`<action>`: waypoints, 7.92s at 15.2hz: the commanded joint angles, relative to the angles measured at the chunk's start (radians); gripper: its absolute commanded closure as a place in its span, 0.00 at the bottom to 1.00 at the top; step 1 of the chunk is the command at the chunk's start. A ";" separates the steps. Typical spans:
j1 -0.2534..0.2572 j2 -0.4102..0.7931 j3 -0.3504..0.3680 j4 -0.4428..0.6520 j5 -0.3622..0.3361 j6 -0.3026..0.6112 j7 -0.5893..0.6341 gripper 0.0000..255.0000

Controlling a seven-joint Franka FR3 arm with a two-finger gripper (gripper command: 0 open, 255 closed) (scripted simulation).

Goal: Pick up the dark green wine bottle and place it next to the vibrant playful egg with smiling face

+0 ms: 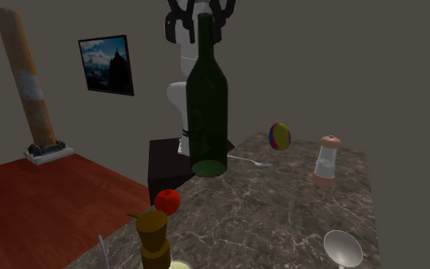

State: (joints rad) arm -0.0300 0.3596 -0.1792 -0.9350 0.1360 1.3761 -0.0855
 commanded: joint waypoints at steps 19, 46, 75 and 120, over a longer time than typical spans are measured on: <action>0.207 -0.599 0.154 -0.725 -0.104 0.148 0.317 1.00; 0.381 -0.920 0.601 -0.941 0.060 0.092 0.920 1.00; 0.367 -0.669 1.188 -0.729 0.043 0.195 1.503 1.00; 0.416 -0.741 1.198 -1.100 0.114 0.516 1.474 0.00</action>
State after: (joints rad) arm 0.3786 -0.3699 1.0342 -2.0563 0.2456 1.9234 1.3926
